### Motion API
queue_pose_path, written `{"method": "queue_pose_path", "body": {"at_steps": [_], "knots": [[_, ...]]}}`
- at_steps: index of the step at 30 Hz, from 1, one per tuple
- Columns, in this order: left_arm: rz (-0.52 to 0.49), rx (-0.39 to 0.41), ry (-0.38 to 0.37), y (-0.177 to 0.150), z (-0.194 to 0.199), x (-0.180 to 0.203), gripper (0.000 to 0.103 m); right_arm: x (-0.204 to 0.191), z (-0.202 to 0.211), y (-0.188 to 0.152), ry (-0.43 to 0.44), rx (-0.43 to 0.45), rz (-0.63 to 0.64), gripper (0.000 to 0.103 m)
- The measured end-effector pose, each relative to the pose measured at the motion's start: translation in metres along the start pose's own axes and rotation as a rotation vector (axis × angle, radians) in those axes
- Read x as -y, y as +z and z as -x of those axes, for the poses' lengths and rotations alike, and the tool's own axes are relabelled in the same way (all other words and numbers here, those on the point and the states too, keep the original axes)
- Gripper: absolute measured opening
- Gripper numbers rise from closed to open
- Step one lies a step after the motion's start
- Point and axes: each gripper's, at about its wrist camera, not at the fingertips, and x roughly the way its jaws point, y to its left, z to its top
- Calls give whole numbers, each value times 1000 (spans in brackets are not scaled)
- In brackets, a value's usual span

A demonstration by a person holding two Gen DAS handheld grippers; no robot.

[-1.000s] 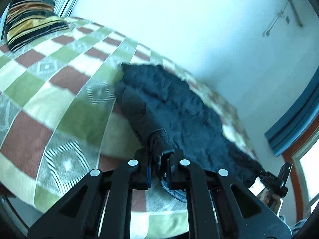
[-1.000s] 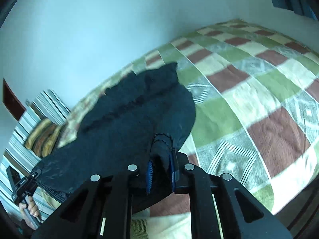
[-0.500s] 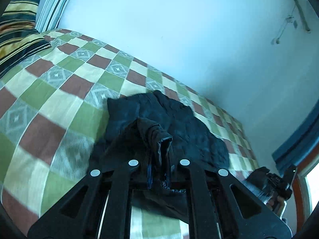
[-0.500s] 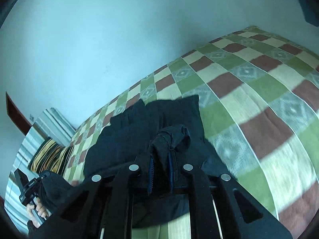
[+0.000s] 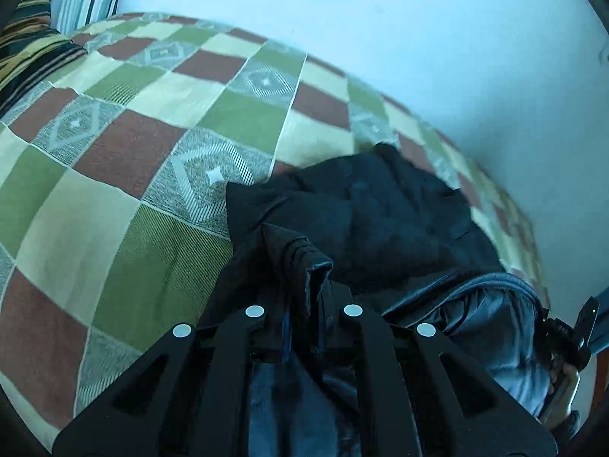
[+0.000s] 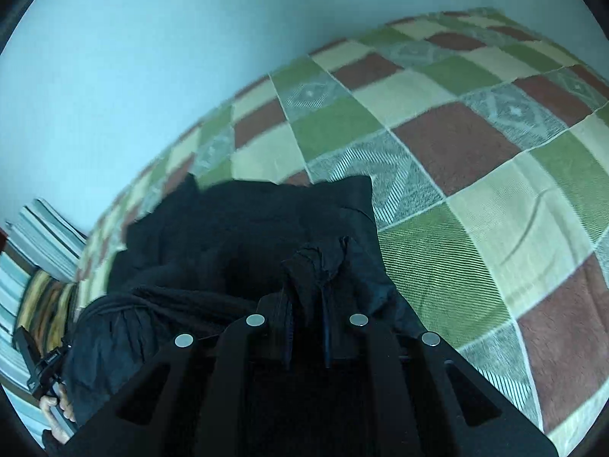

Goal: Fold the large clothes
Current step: 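Lift the hem with both tools and fold it toward the collar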

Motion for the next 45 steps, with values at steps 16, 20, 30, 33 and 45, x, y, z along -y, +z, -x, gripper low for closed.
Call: {"method": "queue_pose_path", "body": {"at_steps": [16, 20, 30, 33, 45], "knots": [[-102, 47, -7, 0, 29, 6, 46, 0, 28, -1, 60, 27, 80, 49], [-144, 118, -5, -5, 57, 0, 66, 3, 53, 0, 73, 78, 141, 62], [-226, 24, 14, -4, 43, -28, 67, 11, 29, 16, 45, 10, 272, 64], [-252, -8, 13, 2, 31, -30, 67, 9, 19, 19, 56, -25, 313, 64], [-380, -147, 45, 7, -17, -11, 20, -11, -9, 5, -30, -71, 451, 28]]}}
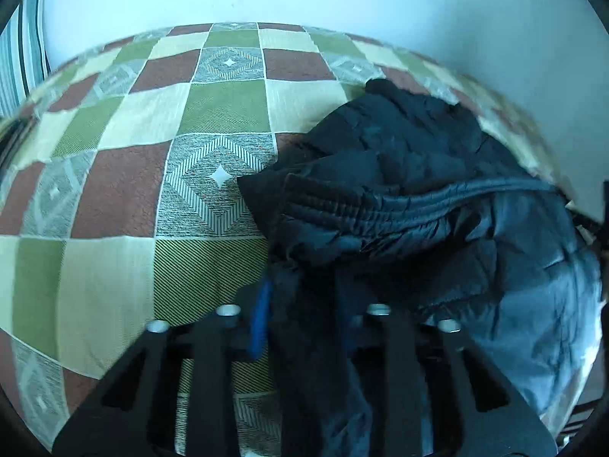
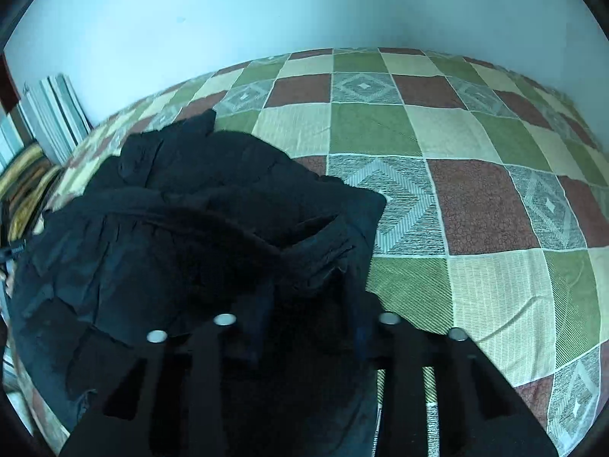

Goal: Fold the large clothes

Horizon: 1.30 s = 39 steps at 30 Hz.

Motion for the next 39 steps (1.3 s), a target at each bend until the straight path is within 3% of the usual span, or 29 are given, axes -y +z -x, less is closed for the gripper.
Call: {"method": "queue_pose_path", "body": {"at_steps": [3, 6, 16, 21, 30, 39], "knots": [[-7, 19, 34, -1, 4, 5, 8, -10, 5, -4, -44, 29, 31, 18], [-14, 78, 84, -4, 21, 12, 6, -17, 20, -8, -79, 77, 52, 13], [-24, 300, 213, -28, 100, 49, 4, -35, 92, -21, -134, 278, 73, 13], [-22, 386, 253, -10, 120, 59, 3, -40, 105, 1, -153, 344, 68, 13], [-36, 426, 313, 57, 115, 75, 3, -41, 100, 64, -184, 400, 47, 12], [-23, 345, 419, 121, 46, 67, 3, -27, 22, 121, -235, 299, 9, 12]]}}
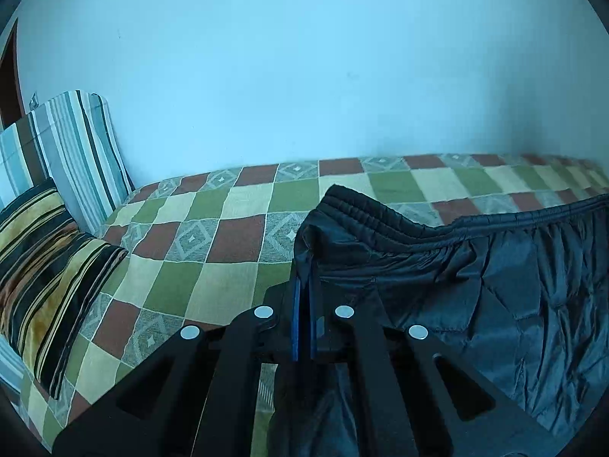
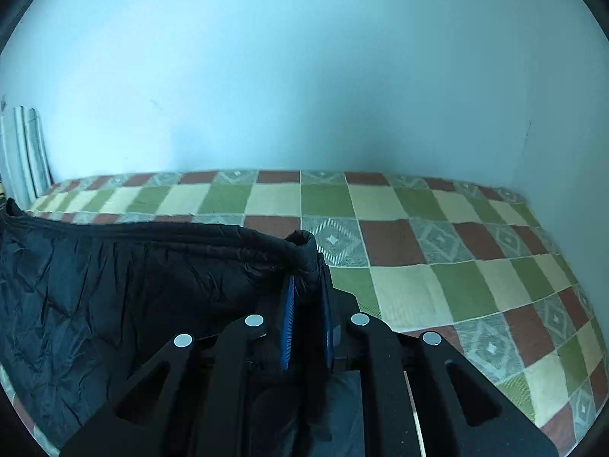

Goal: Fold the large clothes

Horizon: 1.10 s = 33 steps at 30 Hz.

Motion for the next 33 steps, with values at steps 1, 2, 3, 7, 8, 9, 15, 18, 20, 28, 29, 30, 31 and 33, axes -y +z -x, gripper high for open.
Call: {"method": "queue_pose_path", "body": {"at_steps": [1, 2, 3, 7, 8, 9, 15, 18, 20, 28, 29, 30, 31, 33], "knots": [[-9, -21, 23, -1, -14, 5, 3, -1, -9, 0, -6, -14, -2, 12], [-21, -35, 43, -2, -24, 9, 3, -1, -23, -2, -17, -37, -4, 12], [-33, -45, 58, -3, -31, 12, 3, -1, -36, -4, -25, -61, -10, 12], [-75, -104, 102, -11, -70, 23, 3, 0, -77, -14, -33, -140, -26, 12], [-81, -115, 108, -12, -77, 24, 3, 0, -87, -17, -36, -159, -26, 12], [-88, -130, 115, -15, -86, 26, 3, -1, -96, -21, -39, -180, -26, 12], [-119, -222, 148, -36, -132, 37, 3, -6, -132, -39, -45, -272, -20, 13], [-120, -246, 151, -47, -143, 40, 3, -6, -144, -45, -49, -294, -13, 14], [-100, -262, 149, -53, -151, 38, 3, -6, -147, -49, -48, -293, -20, 16], [-116, -302, 162, -55, -155, 39, 6, -7, -139, -45, -76, -280, -16, 28], [-109, -306, 163, -53, -151, 37, 7, -6, -137, -44, -79, -281, -21, 30], [-98, -309, 162, -52, -148, 34, 9, -4, -134, -43, -78, -282, -31, 34], [-73, -317, 157, -50, -141, 30, 14, -3, -130, -41, -77, -278, -39, 35], [-27, -305, 149, -43, -126, 22, 24, -2, -115, -36, -87, -255, -64, 35]]}}
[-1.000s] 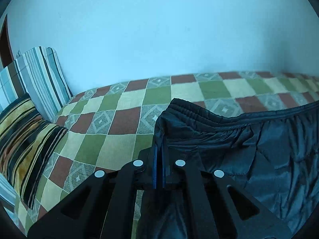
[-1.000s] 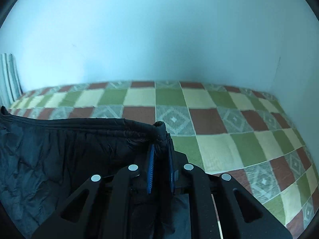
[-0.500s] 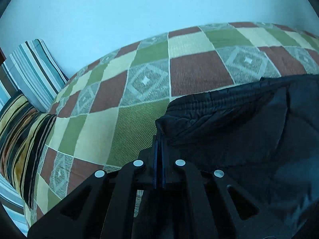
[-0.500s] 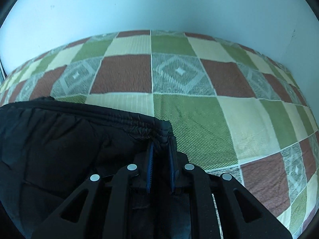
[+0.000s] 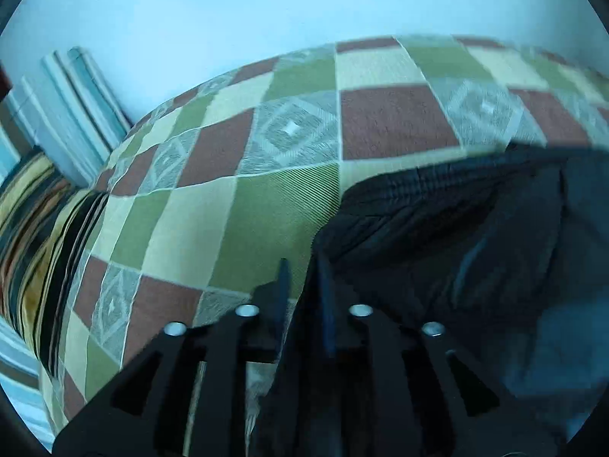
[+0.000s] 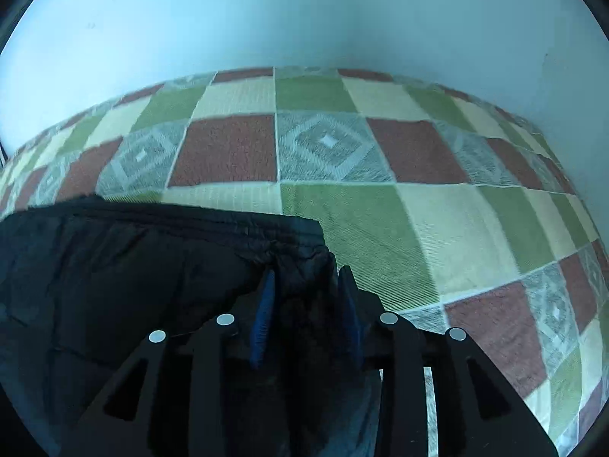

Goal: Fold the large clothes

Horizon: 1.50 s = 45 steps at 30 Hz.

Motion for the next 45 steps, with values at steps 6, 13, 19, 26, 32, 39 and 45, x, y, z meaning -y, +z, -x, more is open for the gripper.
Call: {"method": "queue_pose_path", "body": {"at_steps": [6, 13, 19, 26, 32, 39, 45], "knots": [[71, 140, -121, 6, 78, 9, 42, -29, 61, 2, 112, 92, -48, 35], [25, 152, -227, -22, 92, 80, 44, -105, 74, -15, 194, 111, 17, 47], [21, 88, -191, -46, 59, 103, 45, -129, 37, -38, 164, 18, 54, 50], [19, 75, -194, -50, 35, 110, 45, -136, 12, -51, 119, 9, 62, 53], [6, 87, -175, -53, 30, 116, 45, -138, 9, -56, 88, 32, 73, 53], [26, 93, -186, -49, 70, 99, 44, -128, 57, -49, 109, 99, 49, 53], [30, 104, -272, -70, 108, 97, 45, -136, 106, -70, 148, 139, 92, 53]]}}
